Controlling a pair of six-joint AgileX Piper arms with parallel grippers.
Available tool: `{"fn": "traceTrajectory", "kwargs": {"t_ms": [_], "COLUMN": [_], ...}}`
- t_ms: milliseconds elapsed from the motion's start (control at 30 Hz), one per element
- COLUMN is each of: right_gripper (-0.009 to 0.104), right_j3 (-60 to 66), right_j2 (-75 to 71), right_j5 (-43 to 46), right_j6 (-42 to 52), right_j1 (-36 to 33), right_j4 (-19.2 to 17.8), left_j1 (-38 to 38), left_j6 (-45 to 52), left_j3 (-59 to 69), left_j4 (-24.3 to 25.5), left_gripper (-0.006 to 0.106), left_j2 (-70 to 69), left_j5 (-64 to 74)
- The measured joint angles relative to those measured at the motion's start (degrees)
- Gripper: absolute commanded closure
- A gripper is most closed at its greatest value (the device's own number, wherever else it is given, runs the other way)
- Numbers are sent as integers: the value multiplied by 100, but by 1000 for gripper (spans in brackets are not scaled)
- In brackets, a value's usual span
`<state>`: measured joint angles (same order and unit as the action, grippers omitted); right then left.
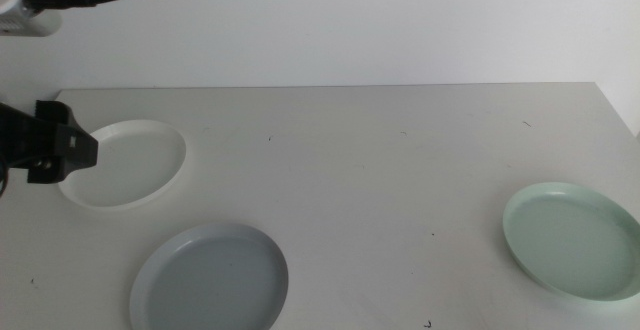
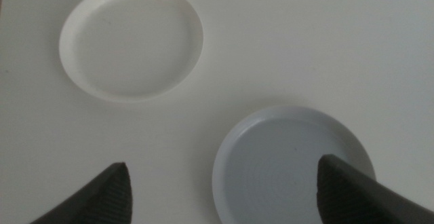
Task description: Stack the three bowls on top of each other.
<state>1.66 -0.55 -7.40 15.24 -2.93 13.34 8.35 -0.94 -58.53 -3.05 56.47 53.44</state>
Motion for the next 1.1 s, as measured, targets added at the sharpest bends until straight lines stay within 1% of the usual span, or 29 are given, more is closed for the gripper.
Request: {"fn": "traceTrajectory", "kwargs": {"t_ms": [200, 833, 1000, 1100], "right_gripper": [49, 49, 49, 49], "right_j3": [0, 0, 0, 0], "right_j2": [0, 0, 0, 0], "right_j5": [0, 0, 0, 0], "right_j6": [0, 0, 0, 0], "right_j1": [0, 0, 0, 0], "right_j4": [0, 0, 0, 0], "left_j1": [11, 11, 11, 11], "left_j6": [0, -4, -4, -4], "left_j3": [-220, -237, -57, 200], "left_j4": [-5, 17, 10, -102], "left_gripper": [-5, -5, -5, -5], "left_j2": [538, 781, 1130, 1468], "left_j5": [491, 398, 489, 433]}}
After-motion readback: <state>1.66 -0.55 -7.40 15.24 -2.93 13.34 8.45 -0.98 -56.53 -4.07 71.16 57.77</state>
